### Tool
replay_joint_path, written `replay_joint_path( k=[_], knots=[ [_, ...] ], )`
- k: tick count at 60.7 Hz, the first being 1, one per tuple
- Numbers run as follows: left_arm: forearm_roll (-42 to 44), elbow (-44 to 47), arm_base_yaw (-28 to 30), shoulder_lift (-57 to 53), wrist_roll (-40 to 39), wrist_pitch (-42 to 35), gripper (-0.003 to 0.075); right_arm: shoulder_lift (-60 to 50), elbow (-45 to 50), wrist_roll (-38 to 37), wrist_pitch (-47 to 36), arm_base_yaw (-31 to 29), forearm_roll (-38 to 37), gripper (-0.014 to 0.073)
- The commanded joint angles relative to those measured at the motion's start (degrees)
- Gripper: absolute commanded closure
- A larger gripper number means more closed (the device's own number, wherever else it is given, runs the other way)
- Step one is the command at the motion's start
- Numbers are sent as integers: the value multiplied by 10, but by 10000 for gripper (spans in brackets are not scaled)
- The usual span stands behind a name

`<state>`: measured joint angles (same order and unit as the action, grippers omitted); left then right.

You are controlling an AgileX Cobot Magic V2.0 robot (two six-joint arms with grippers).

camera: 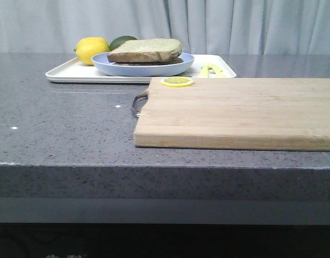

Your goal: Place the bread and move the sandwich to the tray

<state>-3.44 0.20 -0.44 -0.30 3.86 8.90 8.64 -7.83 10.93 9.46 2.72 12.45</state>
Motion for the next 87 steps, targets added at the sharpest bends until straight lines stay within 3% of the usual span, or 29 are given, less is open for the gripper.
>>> replay_joint_path(
  k=[1, 12, 87],
  knots=[
    [-6, 6, 0, -13, -5, -46, 739, -23, 31, -4, -78, -1, 3, 653],
    [-6, 6, 0, -13, -5, -46, 739, -108, 93, -4, -72, -1, 12, 653],
    [-6, 6, 0, -12, -5, -46, 739, -104, 92, -4, -54, -1, 21, 653]
  ],
)
